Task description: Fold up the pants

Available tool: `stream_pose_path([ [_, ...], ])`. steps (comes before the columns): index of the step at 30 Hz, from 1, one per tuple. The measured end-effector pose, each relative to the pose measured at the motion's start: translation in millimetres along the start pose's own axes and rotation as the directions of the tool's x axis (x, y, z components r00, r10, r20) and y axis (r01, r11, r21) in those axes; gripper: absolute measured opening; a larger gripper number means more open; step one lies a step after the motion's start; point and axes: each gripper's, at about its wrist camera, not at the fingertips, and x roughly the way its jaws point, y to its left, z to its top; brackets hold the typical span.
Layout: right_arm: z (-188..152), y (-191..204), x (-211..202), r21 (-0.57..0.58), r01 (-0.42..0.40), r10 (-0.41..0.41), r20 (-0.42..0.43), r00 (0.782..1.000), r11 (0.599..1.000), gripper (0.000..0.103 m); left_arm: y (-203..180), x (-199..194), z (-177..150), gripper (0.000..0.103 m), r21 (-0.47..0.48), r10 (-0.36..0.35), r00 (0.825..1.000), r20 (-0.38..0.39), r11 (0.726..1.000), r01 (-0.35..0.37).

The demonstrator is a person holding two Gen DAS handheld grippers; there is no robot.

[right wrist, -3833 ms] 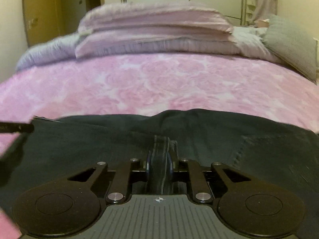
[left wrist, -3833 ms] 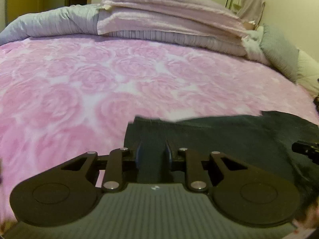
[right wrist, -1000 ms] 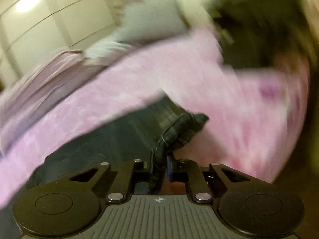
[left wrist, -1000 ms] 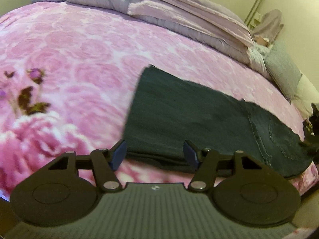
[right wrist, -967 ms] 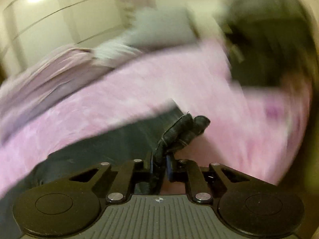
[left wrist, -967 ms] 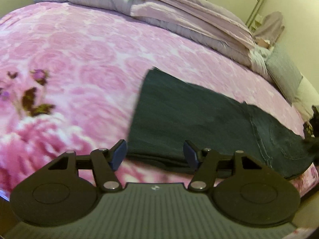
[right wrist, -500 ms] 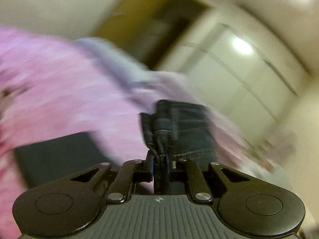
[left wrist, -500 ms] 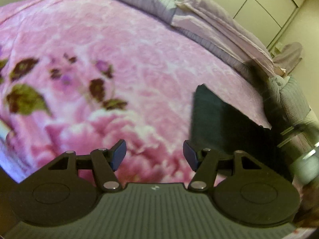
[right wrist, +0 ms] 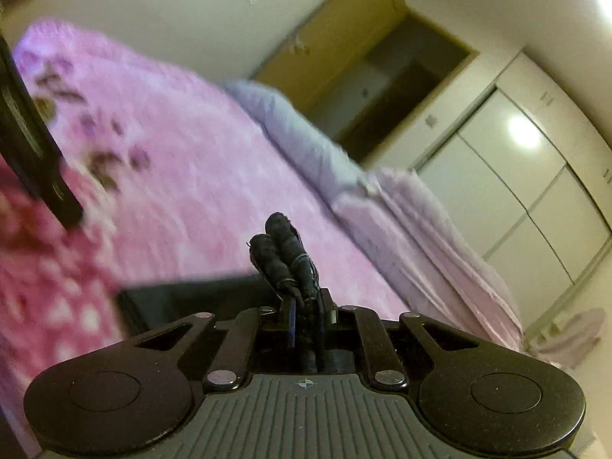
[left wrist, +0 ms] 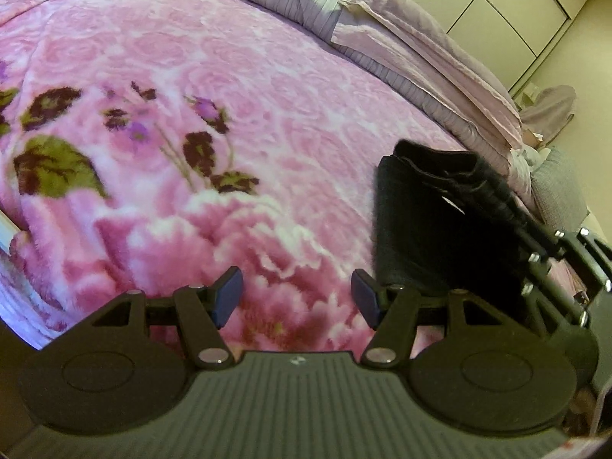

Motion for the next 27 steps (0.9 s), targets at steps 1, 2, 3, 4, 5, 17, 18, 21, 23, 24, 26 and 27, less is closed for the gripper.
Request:
stream_pose_path([
  [1, 1, 10, -1, -0.023, -0.027, 0.027, -0.011, 1.000, 0.999, 0.007, 0, 0, -1, 0.059, 0.000, -0.001, 1.000, 0.001, 1.000, 0.001],
  [2, -3, 19, 4, -0.039, -0.047, 0.045, -0.041, 0.998, 0.998, 0.007, -1, 0, -1, 0.059, 0.001, 0.000, 1.000, 0.002, 1.000, 0.000],
  [3, -9, 30, 12, -0.061, -0.071, 0.065, -0.091, 0.994, 0.996, 0.007, -1, -1, -1, 0.059, 0.003, 0.001, 1.000, 0.002, 1.000, -0.001],
  [4, -13, 37, 15, -0.075, -0.094, 0.085, -0.118, 0.989, 0.993, 0.007, -1, -1, -1, 0.059, 0.003, 0.000, 1.000, 0.002, 1.000, 0.000],
  [5, -17, 42, 13, -0.093, -0.097, 0.087, -0.107, 0.991, 0.991, 0.007, -1, -1, -2, 0.059, 0.002, -0.001, 1.000, 0.002, 1.000, 0.001],
  [17, 1, 16, -4, 0.070, -0.200, 0.207, -0.106, 0.973, 0.977, 0.068, -4, -4, 2, 0.055, -0.143, -0.156, 0.987, -0.037, 0.978, 0.149],
  [18, 0, 6, -9, 0.107, -0.176, 0.187, -0.101, 0.977, 0.979, 0.068, -5, -3, 4, 0.054, -0.169, -0.200, 0.979, -0.036, 0.967, 0.191],
  [21, -24, -40, -23, 0.313, -0.082, 0.143, -0.176, 0.974, 0.946, 0.068, -12, 6, 11, 0.054, -0.239, -0.311, 0.950, -0.036, 0.926, 0.294],
  [23, -50, -80, -22, 0.479, 0.044, 0.089, -0.251, 0.964, 0.877, 0.068, -17, 20, 16, 0.054, -0.288, -0.368, 0.928, -0.059, 0.896, 0.337],
  [24, -64, -103, -20, 0.566, 0.110, 0.067, -0.282, 0.957, 0.817, 0.068, -19, 27, 17, 0.054, -0.305, -0.382, 0.922, -0.067, 0.888, 0.345],
  [26, -98, -140, -30, 0.720, 0.229, 0.046, -0.340, 0.939, 0.655, 0.068, -24, 41, 21, 0.054, -0.324, -0.395, 0.915, -0.086, 0.879, 0.349],
  [27, -112, -153, -35, 0.771, 0.265, 0.053, -0.361, 0.931, 0.579, 0.067, -27, 46, 22, 0.053, -0.326, -0.387, 0.917, -0.095, 0.883, 0.338],
])
